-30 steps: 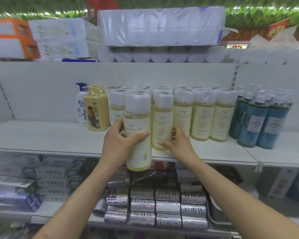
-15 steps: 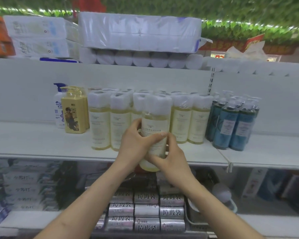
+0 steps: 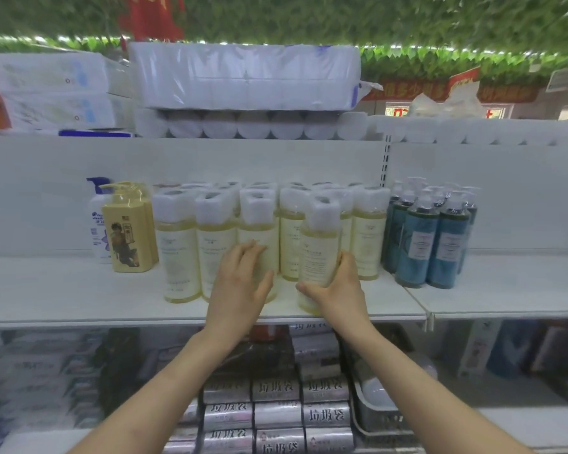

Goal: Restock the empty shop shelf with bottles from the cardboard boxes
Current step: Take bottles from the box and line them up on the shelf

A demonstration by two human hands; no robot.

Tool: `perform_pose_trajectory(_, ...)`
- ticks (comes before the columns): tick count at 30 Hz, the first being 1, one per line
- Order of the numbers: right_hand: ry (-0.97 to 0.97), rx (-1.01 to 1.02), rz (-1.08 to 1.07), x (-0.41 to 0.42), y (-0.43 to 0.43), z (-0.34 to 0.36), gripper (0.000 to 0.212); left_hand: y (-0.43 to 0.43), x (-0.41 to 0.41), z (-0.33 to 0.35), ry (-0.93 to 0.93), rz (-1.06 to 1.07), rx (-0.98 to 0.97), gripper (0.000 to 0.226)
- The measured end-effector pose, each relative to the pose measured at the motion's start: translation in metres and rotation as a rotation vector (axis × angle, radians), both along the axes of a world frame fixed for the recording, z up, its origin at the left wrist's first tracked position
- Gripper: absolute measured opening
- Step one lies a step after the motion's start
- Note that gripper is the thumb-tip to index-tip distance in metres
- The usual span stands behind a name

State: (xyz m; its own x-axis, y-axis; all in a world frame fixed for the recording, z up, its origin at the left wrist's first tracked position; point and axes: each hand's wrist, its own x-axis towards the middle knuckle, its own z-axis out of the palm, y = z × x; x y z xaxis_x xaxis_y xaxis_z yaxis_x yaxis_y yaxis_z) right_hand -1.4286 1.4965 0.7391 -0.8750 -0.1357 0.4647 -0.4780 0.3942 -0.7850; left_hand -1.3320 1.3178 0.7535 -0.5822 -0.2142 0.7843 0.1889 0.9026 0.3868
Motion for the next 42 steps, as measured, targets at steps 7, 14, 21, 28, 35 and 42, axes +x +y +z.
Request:
perform_pose_trajectory(7,-0.270,-0.080,0.397,-0.019,0.021,0.008,0.088,-0.009,-0.004,-0.011,-0.003,0.080,-0.166,0.080)
perform_pose_trajectory(14,-0.165,-0.104,0.279,-0.022,0.007,-0.006,0.088,-0.009,-0.008,-0.012,-0.040,0.107,-0.211,0.080)
perform_pose_trajectory(21,-0.033,0.035,0.015,-0.018,-0.017,-0.007,0.119,-0.015,-0.006,-0.014,-0.059,0.072,-0.222,0.080)
perform_pose_trajectory(28,-0.250,-0.092,0.430,-0.034,0.018,-0.002,0.074,-0.023,-0.009,-0.021,-0.068,0.060,-0.242,0.081)
perform_pose_trajectory(35,-0.046,0.008,0.152,-0.024,-0.012,-0.006,0.093,-0.024,-0.015,-0.029,-0.049,0.047,-0.209,0.092)
perform_pose_trajectory(42,-0.163,0.069,0.264,-0.027,0.001,-0.008,0.072,-0.033,-0.017,-0.029,-0.063,0.073,-0.283,0.101)
